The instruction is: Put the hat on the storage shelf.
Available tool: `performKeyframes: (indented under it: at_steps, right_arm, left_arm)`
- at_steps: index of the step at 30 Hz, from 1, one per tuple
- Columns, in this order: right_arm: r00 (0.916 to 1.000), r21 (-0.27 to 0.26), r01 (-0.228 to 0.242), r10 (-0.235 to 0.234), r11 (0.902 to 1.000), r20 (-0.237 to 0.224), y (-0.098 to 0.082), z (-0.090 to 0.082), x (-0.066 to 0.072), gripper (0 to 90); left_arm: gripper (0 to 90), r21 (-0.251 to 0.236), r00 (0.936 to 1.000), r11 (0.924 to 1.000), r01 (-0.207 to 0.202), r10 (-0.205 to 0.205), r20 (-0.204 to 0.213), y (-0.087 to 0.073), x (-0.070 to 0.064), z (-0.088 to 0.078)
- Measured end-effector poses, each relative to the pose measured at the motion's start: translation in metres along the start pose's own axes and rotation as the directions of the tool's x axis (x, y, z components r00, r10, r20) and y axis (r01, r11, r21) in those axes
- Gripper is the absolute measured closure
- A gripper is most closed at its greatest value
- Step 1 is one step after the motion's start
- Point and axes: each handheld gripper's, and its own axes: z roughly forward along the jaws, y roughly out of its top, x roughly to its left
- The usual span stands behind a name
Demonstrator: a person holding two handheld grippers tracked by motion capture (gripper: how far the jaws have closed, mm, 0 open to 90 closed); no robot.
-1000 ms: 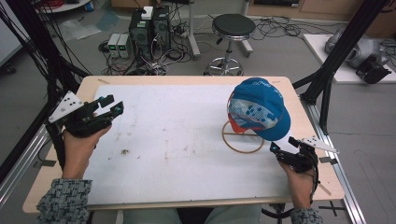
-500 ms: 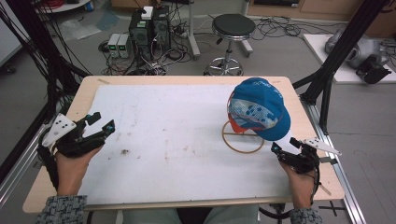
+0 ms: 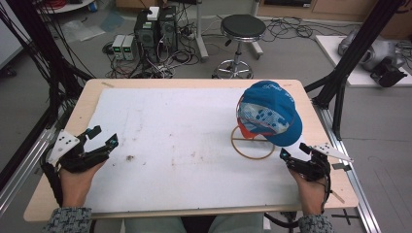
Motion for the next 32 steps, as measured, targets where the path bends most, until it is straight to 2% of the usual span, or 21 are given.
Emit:
performKeyframes:
  at_steps: [1, 5, 10, 32]
  right_arm:
    - [1.0, -0.002, 0.005, -0.005, 1.0, -0.003, 0.0, 0.0, 0.001, 10.5]
    - [0.9999, -0.009, 0.011, -0.012, 0.9999, -0.01, 0.0, -0.002, 0.007, 10.5]
    - [0.9996, -0.005, 0.024, -0.024, 0.9997, -0.015, 0.001, 0.001, 0.011, 10.5]
    - [0.9997, -0.004, 0.023, -0.023, 0.9997, -0.007, 0.0, -0.001, 0.008, 10.6]
  left_arm:
    - [30.0, 0.002, 0.9999, 1.0, 0.003, -0.003, -0.015, -0.002, 0.0, 0.0]
    - [29.4, 0.021, 0.9999, 0.9998, 0.004, -0.004, -0.015, -0.009, 0.0, 0.002]
    - [29.4, 0.022, 0.9999, 0.9997, 0.003, -0.003, -0.015, -0.01, 0.001, 0.001]
    - [29.4, 0.039, 0.9999, 0.9991, -0.015, 0.015, -0.006, -0.01, -0.002, 0.005]
